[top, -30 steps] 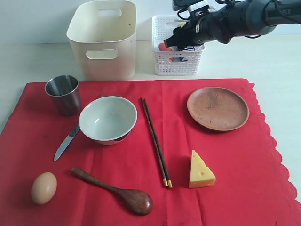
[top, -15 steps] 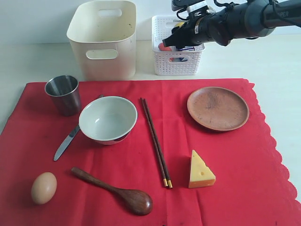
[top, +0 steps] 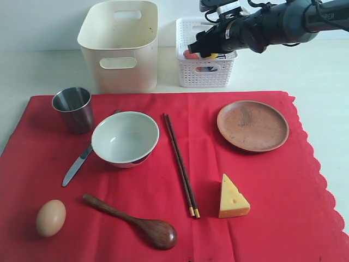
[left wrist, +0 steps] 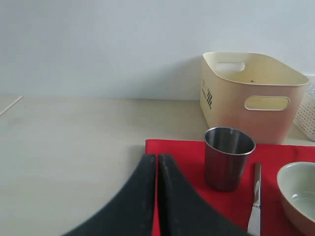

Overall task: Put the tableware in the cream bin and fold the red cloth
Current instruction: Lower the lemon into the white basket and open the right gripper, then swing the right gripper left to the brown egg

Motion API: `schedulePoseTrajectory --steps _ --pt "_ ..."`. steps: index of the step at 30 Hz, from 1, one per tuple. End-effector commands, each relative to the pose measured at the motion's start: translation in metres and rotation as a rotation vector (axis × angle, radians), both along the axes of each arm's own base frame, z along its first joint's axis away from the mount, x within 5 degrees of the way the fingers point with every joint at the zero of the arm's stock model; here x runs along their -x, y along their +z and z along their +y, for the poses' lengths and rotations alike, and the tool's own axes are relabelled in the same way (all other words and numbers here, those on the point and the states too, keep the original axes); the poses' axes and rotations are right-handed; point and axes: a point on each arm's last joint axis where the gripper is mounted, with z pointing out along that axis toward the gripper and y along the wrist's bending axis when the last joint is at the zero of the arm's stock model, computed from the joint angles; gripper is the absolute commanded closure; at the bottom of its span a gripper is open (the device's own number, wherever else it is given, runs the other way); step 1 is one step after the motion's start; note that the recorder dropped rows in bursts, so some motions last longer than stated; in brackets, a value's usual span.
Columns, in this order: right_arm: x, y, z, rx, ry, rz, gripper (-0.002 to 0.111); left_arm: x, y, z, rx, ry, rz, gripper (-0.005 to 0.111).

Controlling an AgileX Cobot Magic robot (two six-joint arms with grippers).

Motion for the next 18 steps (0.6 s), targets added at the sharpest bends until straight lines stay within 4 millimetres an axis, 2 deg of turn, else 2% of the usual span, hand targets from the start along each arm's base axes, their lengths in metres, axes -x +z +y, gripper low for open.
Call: schedulePoseTrajectory --steps 1,5,12,15,18 --pt "0.000 0.005 0.001 -0.008 -0.003 -0.008 0.029 0.000 0.001 0.000 0.006 0.002 -0.007 0.103" --pt "0.003 0.024 -0.004 0.013 -0.033 0.013 0.026 0.000 0.001 0.000 0.006 0.002 -0.007 0.103" --pt "0.022 0.084 -0.023 0.090 -0.114 0.062 0.031 0.000 0.001 0.000 0.006 0.002 -0.007 0.103" --pt "0.031 0.107 -0.029 0.102 -0.140 0.068 0.040 0.000 0.001 0.000 0.006 0.002 -0.007 0.103" --pt "0.040 0.125 -0.033 0.080 -0.151 0.090 0.057 0.000 0.001 0.000 0.006 0.002 -0.007 0.103"
